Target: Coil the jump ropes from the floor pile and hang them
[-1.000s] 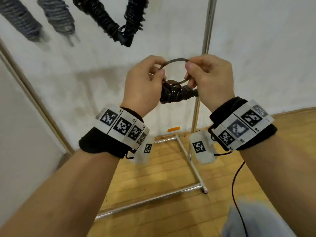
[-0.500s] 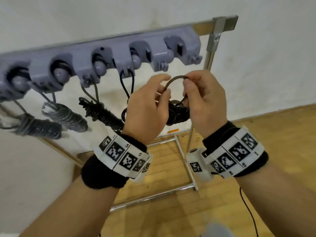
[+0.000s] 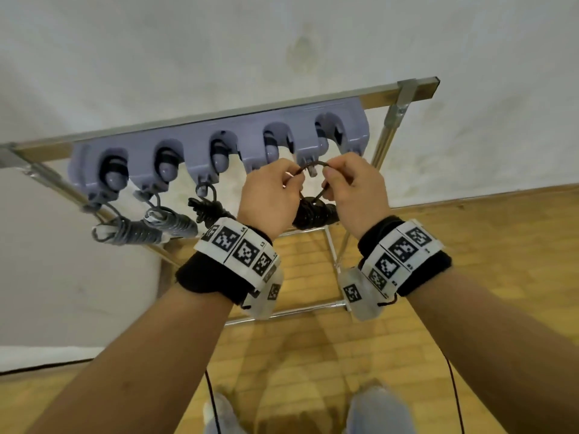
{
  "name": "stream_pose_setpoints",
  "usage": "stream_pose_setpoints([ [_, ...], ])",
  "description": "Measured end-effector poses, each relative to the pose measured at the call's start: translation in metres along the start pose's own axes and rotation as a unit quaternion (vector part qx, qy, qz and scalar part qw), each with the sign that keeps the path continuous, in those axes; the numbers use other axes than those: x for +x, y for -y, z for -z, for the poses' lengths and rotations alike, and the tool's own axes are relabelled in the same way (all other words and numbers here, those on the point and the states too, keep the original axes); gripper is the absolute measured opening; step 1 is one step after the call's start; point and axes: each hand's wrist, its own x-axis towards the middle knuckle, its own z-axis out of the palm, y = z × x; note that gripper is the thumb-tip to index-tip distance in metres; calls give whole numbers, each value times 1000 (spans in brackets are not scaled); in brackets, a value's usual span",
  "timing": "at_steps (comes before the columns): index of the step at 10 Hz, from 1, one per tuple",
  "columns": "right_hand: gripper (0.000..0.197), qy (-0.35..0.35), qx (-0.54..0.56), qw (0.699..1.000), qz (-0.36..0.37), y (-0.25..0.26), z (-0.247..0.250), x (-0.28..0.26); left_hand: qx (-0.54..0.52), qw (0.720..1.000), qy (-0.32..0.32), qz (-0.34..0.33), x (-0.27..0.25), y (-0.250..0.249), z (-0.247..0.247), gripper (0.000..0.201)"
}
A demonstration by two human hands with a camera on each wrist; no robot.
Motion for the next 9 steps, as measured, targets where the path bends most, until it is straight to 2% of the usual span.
stream_pose_setpoints([
  [1, 16, -9, -6, 1000, -24, -1, -3, 7, 41, 999, -11, -8, 3, -4, -3, 14],
  [3, 12, -10, -2, 998, -57, -11, -14, 13, 73, 997, 18, 7, 15, 0, -6, 14],
  [5, 22, 17, 6, 992, -122, -16, -19, 11, 121, 992, 16, 22, 15, 0, -10, 18],
  [6, 12, 28, -6, 990, -136, -14, -18, 17, 144, 989, 21, 30, 20, -2, -11, 21],
  [7, 13, 49, -28, 988, -147, -8, -13, 19, 168, 983, 56, 56, 20, -9, -10, 23],
  [8, 27, 39, -73, 990, -118, 6, -5, 16, 174, 982, 58, 41, 16, -18, 2, 28],
  [9, 25, 14, -68, 991, -116, 26, 5, 21, 144, 988, 50, -16, 18, -36, 31, 25],
])
